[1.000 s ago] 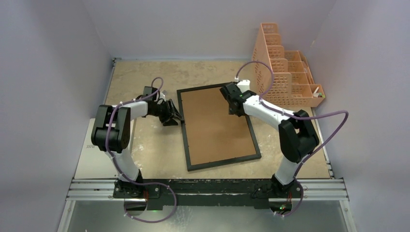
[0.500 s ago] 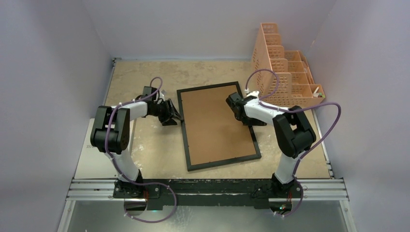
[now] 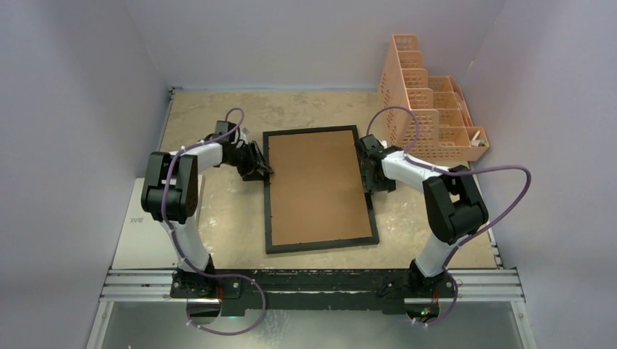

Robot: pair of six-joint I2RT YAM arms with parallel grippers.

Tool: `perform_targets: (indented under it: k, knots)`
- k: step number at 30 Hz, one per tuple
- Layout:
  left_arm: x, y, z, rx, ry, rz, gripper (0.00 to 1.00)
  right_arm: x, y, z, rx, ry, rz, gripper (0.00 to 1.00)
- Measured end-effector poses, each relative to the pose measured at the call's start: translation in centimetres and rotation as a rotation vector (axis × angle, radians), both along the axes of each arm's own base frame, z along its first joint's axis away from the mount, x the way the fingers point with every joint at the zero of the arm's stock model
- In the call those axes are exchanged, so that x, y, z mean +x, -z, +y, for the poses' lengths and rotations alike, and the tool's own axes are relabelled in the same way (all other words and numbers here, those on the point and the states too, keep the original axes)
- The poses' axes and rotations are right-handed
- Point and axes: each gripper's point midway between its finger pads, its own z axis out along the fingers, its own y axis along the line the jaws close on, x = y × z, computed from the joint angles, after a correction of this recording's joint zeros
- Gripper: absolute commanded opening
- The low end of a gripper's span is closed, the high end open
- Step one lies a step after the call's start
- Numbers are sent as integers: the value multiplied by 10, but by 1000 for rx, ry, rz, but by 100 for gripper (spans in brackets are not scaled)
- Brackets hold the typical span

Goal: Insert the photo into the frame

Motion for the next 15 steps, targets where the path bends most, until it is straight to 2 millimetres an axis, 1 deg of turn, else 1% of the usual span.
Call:
perform_targets:
  k: [5, 9, 13, 15]
  knots:
    - [18, 1, 9, 60, 7, -17, 41, -10, 3, 24, 143, -96, 35, 50]
    - [40, 0, 14, 90, 32, -49, 39, -26, 5, 44, 236, -149, 50, 50]
    - [69, -2, 20, 118, 54, -126, 39, -50, 6, 78, 290, -245, 84, 49]
    - [82, -3, 23, 132, 66, -171, 39, -61, 6, 99, 318, -304, 94, 49]
